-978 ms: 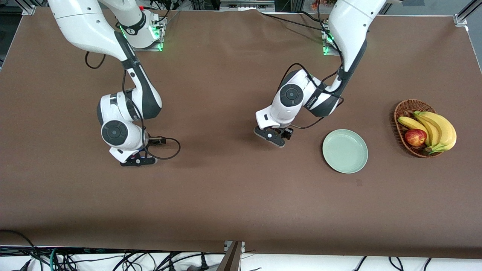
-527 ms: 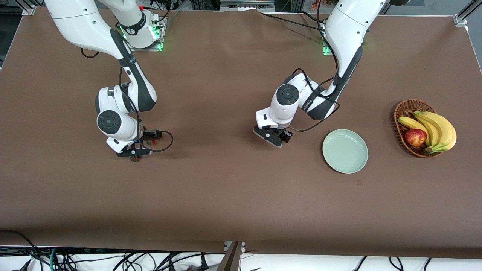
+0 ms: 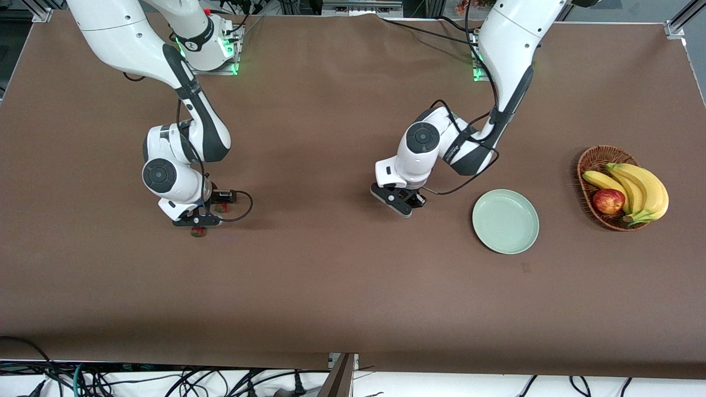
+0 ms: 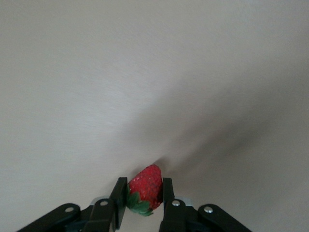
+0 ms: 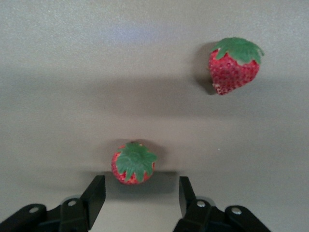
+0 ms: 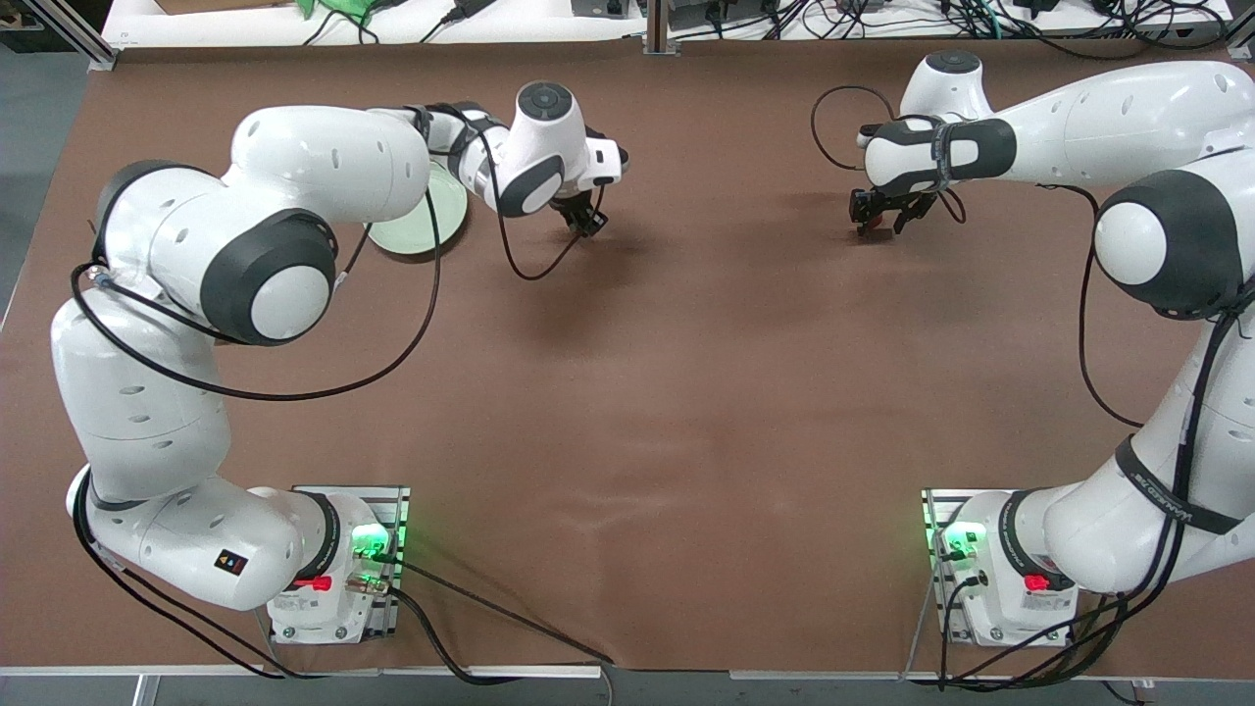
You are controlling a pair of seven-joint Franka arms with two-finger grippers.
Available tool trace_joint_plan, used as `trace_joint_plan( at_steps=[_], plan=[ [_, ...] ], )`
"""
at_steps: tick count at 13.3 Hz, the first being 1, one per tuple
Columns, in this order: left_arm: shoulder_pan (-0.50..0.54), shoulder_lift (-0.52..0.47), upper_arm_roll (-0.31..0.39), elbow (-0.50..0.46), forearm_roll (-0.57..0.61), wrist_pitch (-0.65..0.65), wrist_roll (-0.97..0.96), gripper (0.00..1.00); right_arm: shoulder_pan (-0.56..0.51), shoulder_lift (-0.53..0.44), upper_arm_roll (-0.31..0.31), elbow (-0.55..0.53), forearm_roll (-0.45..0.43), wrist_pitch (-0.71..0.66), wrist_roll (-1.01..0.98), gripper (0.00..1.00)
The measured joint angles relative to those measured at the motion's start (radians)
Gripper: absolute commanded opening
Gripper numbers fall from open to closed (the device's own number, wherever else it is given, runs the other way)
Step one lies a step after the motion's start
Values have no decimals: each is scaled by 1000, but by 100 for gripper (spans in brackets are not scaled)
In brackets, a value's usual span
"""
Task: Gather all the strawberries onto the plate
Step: 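Lower the strawberry onto the plate with the left gripper and release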
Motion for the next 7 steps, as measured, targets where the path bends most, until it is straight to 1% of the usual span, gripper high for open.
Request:
trace_joint_plan(
  at_steps=[3, 4, 5, 7],
  plan=[
    [81, -96, 3, 22, 0, -176, 197, 12, -4, 5, 0, -2, 1, 15, -8, 26],
    [117, -124, 4, 24, 0, -219, 284, 12, -4, 6, 0, -2, 1, 17, -9, 17],
    [160, -143, 4, 25, -5, -255, 386, 12, -4, 5, 1, -2, 4, 19, -10, 13],
    [256, -155, 7, 25, -43, -314, 619, 12, -4, 3, 1, 0, 5, 26, -10, 13]
  ],
)
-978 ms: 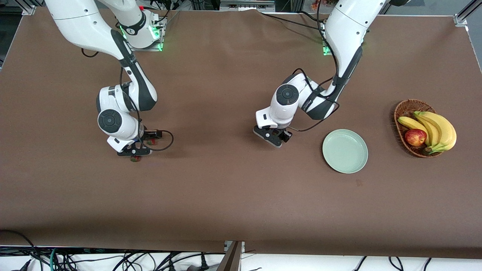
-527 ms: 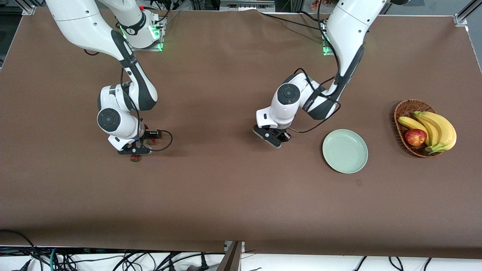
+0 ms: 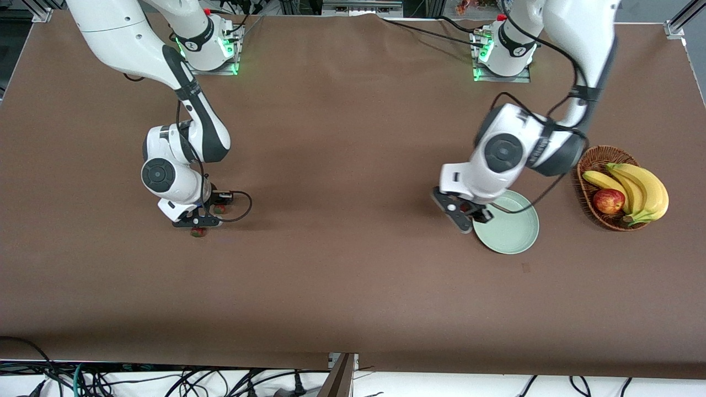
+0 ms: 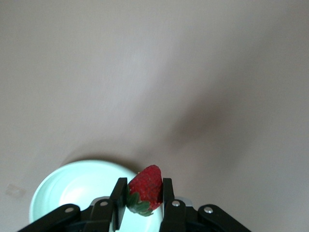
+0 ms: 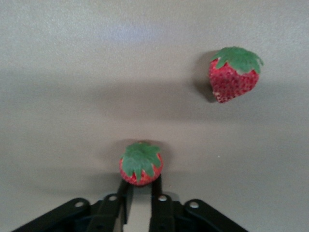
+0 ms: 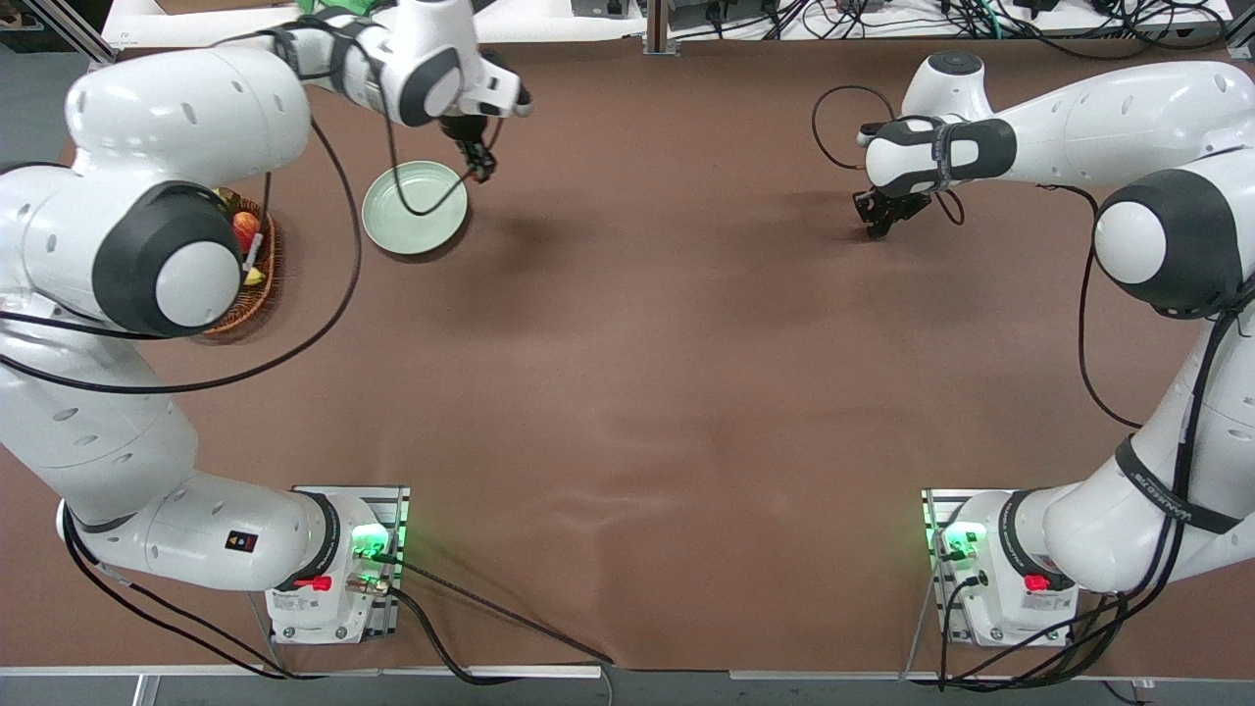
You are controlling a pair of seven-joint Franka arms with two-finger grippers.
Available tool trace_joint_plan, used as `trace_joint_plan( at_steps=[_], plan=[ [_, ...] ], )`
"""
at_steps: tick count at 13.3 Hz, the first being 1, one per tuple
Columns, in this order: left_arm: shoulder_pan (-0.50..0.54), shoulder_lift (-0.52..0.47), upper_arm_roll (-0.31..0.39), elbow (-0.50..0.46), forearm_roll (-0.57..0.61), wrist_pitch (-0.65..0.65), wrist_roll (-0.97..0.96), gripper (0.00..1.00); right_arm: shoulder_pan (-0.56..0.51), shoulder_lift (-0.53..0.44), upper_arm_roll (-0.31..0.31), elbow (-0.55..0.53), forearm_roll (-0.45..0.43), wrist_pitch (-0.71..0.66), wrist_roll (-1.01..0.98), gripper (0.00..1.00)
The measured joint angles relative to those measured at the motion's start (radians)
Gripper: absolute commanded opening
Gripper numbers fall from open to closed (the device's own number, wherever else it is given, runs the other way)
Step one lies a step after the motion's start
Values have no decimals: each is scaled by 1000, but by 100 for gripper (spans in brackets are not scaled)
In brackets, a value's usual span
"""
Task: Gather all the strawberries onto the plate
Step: 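Lower the strawberry onto the plate with the left gripper and release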
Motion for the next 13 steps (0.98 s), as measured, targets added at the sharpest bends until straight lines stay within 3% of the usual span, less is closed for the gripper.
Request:
trace_joint_plan(
  at_steps=[3, 6, 7, 9, 11, 13],
  plan=[
    [144, 20, 2, -8, -25, -21, 313, 12, 10, 2, 20, 50, 9, 17, 23, 13],
    [229, 80, 1, -10, -56, -4, 502, 13, 63, 21, 62, 137, 23, 17, 117, 12],
    [239, 99, 1, -10, -59, 10, 534, 24, 76, 27, 65, 154, 25, 17, 135, 11],
    [242, 121, -3, -10, -63, 22, 556, 97, 88, 36, 70, 175, 27, 17, 159, 10],
    [242, 122, -10, -8, -65, 22, 558, 100, 95, 50, 95, 195, 34, 26, 231, 11],
    [242, 121, -13, -3, -89, 22, 560, 100, 152, 95, 142, 269, 35, 51, 425, 10]
  ],
)
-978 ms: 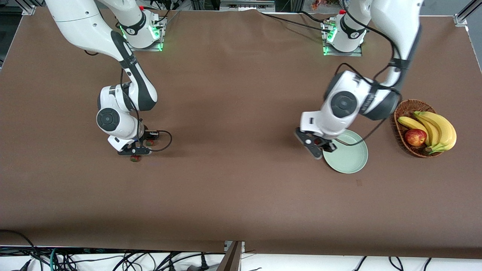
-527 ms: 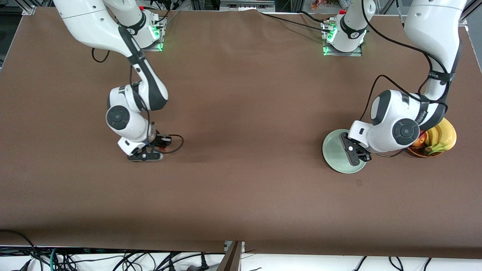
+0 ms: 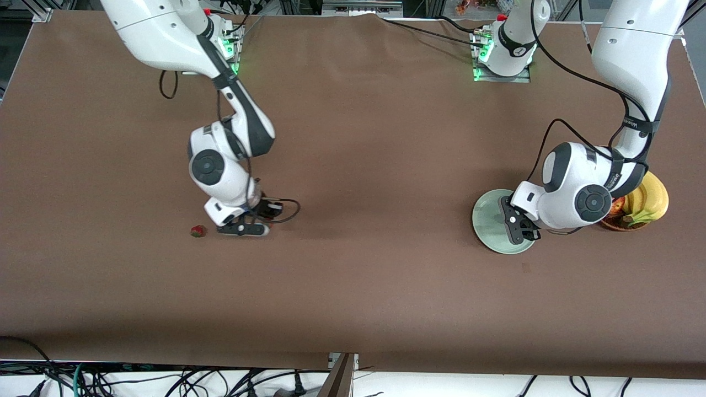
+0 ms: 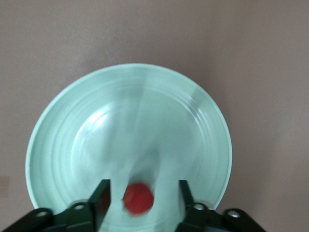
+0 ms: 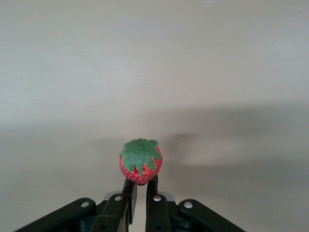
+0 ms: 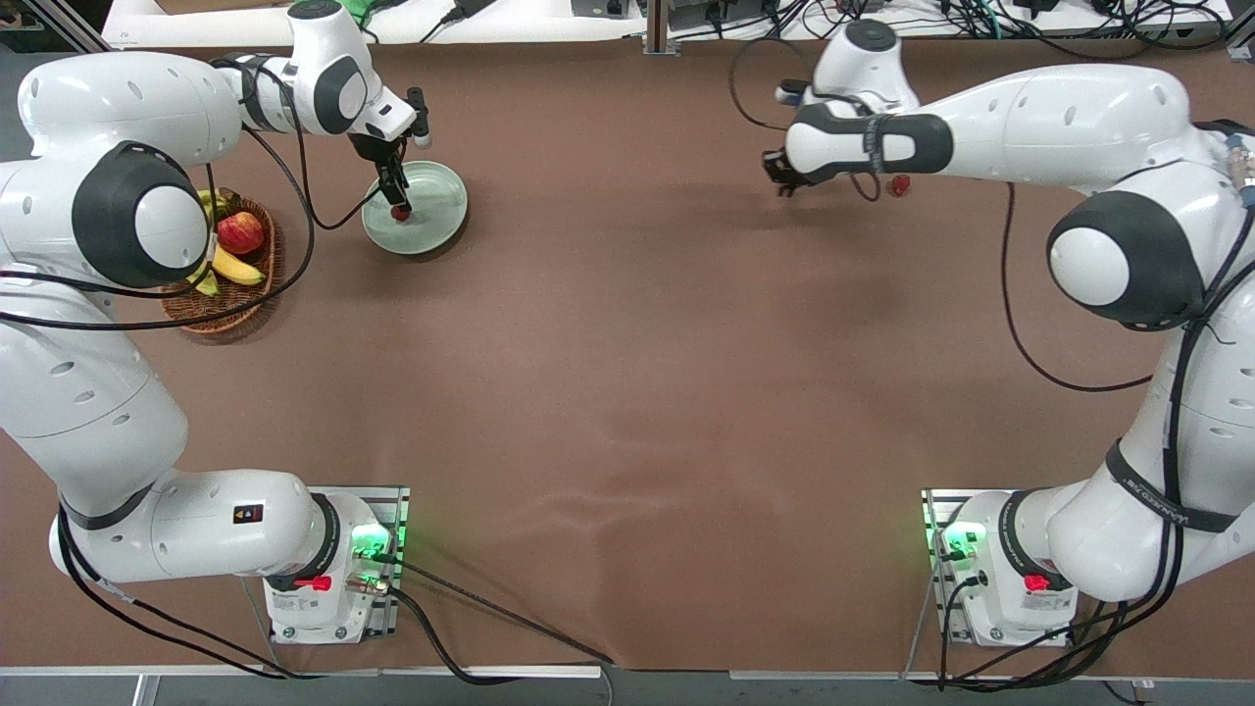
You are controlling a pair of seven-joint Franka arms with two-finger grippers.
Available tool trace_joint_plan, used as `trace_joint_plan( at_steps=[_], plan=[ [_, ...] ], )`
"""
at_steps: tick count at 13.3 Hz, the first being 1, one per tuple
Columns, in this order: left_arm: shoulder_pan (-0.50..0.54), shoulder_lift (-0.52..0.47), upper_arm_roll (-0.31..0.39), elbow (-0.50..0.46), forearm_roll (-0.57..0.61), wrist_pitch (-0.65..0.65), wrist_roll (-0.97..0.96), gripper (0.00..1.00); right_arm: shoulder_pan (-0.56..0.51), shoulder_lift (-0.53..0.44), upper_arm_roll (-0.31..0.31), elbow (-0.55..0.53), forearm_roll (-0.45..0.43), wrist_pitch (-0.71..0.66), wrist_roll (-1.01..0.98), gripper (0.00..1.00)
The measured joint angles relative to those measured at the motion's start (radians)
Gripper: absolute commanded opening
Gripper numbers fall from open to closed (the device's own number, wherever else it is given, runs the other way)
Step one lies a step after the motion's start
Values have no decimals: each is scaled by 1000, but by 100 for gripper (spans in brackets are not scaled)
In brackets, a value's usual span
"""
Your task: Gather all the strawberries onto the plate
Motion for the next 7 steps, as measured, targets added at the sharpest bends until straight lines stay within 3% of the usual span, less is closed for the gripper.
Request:
trace_joint_plan(
  at_steps=[3, 7],
  plan=[
    [0, -17, -14, 7, -86, -15, 1, 100, 177, 121, 10, 200, 0, 10, 273, 11],
    [-2, -44, -17, 63, -194, -138, -25, 100, 309, 282, 10, 407, 0, 107, 415, 11]
  ],
)
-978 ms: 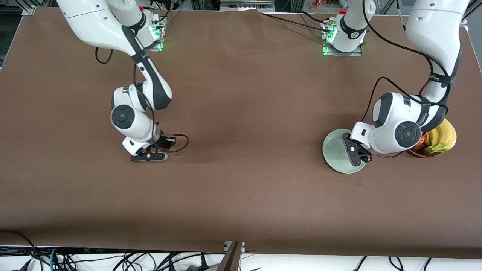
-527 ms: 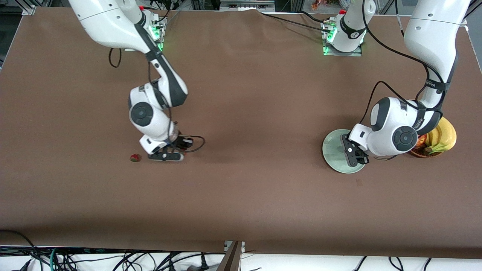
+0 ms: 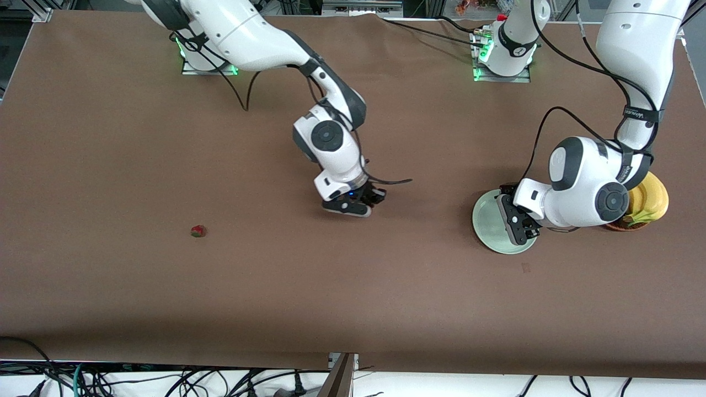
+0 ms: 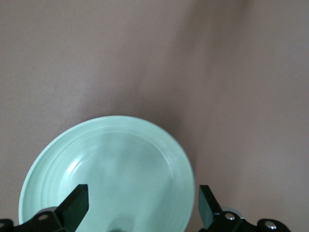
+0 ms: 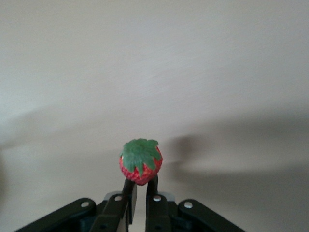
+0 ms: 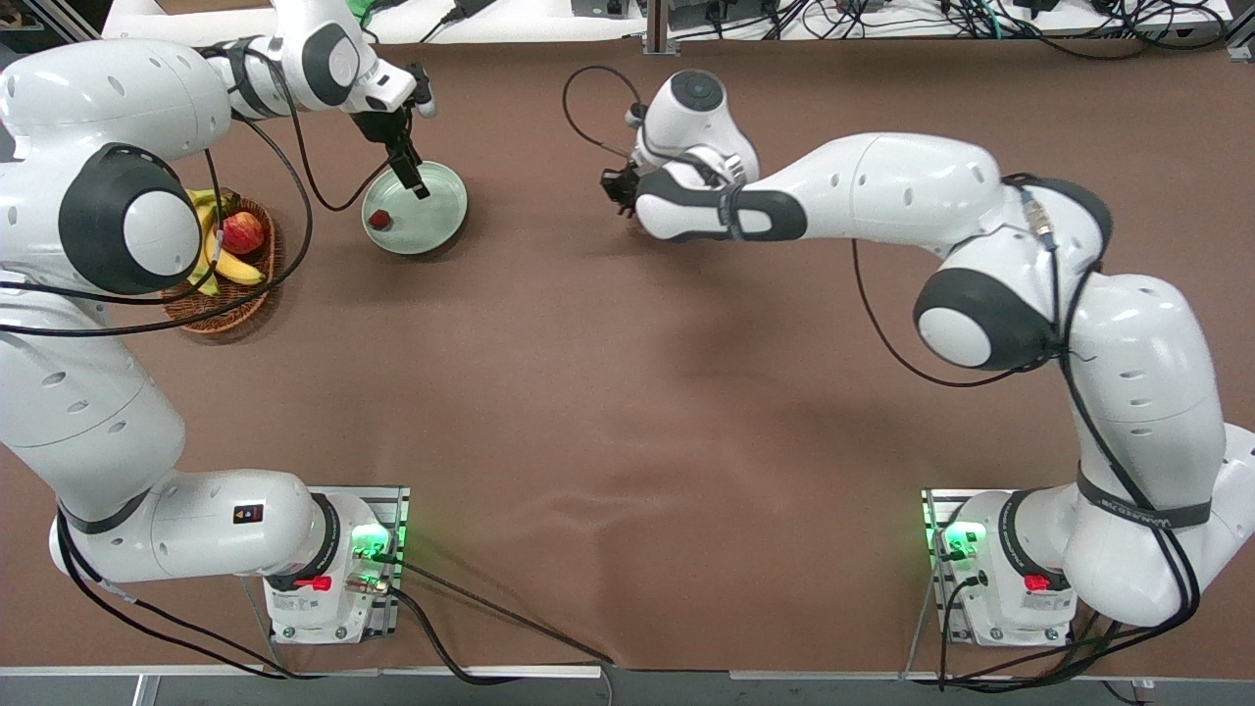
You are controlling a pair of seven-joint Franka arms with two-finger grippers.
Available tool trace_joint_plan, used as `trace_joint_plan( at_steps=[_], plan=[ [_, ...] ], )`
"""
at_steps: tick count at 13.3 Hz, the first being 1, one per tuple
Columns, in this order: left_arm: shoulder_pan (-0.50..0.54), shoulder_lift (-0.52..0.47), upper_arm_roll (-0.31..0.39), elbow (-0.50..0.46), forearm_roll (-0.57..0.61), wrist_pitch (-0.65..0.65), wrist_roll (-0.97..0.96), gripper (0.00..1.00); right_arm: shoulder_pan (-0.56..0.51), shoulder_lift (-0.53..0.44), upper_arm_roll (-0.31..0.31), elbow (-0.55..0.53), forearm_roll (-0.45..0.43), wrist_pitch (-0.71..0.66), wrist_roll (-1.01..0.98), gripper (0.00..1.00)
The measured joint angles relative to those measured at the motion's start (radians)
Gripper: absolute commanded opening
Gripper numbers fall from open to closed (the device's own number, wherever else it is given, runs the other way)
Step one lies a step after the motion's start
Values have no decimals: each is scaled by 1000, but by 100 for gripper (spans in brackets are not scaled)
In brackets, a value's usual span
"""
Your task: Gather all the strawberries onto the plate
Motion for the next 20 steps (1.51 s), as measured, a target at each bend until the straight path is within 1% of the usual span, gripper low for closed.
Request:
trace_joint_plan(
  at_steps=[1, 2, 3, 5, 7, 9, 11, 12, 14, 15, 18, 20],
  plan=[
    [-2, -1, -5, 31, -5, -59, -43, 100, 28, 35, 0, 33, 0, 49, 26, 13],
    [-4, -2, -19, 59, -5, -115, -106, 100, 55, 67, 0, 61, 0, 87, 52, 45],
    [-9, -3, -37, 78, -5, -150, -169, 100, 78, 94, 0, 82, 0, 110, 76, 99],
    [-20, -4, -69, 89, -5, -166, -265, 100, 99, 121, -2, 108, 0, 126, 91, 100],
    [-24, -4, -94, 90, -5, -166, -339, 100, 91, 119, -19, 131, 0, 105, 90, 100],
    [-25, -4, -105, 94, -6, -166, -378, 100, 50, 102, -38, 153, 0, 26, 49, 100],
    [-34, -4, -110, 96, -26, -156, -400, 100, -39, 59, -40, 169, 0, -115, -98, 100],
    [-53, -1, -111, 93, -29, -129, -412, 100, -91, 31, -38, 171, 1, -198, -189, 100],
    [-111, 14, -112, 63, -29, -34, -437, 100, -192, -22, -36, 171, 2, -346, -355, 100],
    [-140, 22, -112, 29, -29, 40, -447, 100, -233, -41, -37, 171, 1, -421, -414, 100],
    [-193, 45, -112, -123, -29, 298, -454, 100, -361, -83, -45, 171, -1, -665, -561, 100],
    [-226, 53, -111, -204, -29, 419, -482, 100, -451, -91, -47, 170, -2, -789, -686, 100]
  ],
)
